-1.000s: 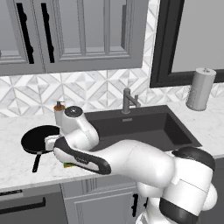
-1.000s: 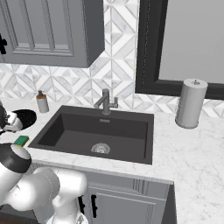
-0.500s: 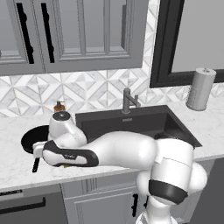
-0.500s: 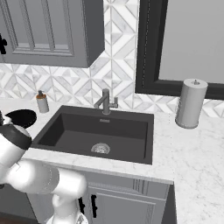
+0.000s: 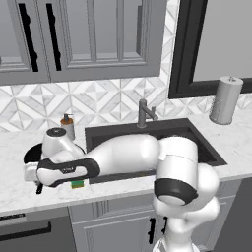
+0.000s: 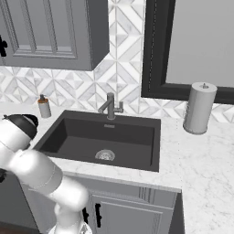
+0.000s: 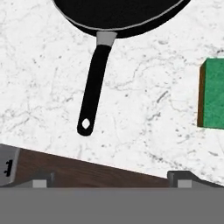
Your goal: Pick the pan and sponge and place them into the sink. Then turn on the water.
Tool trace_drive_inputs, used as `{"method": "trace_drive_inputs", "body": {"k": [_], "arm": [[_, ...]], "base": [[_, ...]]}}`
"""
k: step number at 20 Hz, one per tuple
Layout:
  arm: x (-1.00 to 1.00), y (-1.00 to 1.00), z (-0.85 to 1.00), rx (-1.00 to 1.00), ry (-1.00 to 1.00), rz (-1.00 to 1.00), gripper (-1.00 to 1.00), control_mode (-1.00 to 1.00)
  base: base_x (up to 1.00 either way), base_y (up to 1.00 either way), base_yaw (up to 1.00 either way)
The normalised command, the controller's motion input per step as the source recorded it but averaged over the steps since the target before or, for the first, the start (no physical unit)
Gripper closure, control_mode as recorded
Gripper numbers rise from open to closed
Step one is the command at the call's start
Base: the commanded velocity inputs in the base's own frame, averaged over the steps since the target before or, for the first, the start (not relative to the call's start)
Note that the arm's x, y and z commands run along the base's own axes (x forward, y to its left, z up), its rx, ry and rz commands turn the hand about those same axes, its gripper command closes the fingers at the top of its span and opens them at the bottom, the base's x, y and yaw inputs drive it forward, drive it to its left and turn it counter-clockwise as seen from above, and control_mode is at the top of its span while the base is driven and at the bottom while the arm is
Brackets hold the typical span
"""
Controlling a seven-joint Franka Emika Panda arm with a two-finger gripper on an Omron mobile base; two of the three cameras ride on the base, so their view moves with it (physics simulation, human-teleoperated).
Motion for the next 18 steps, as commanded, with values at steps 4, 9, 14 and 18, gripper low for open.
{"method": "trace_drive_inputs", "body": {"k": [4,9,14,18], "arm": [[0.07,0.36,-0.19,-0.02,0.06,-0.03,-1.00,-1.00],[0.17,0.32,-0.06,-0.02,0.00,-0.07,-1.00,-1.00],[0.25,0.16,-0.13,-0.04,0.06,-0.09,-1.00,-1.00],[0.12,0.00,-0.39,-0.07,0.09,0.00,-1.00,-1.00]], "base": [[0.00,0.00,0.00],[0.00,0.00,0.00],[0.00,0.00,0.00],[0.00,0.00,0.00]]}}
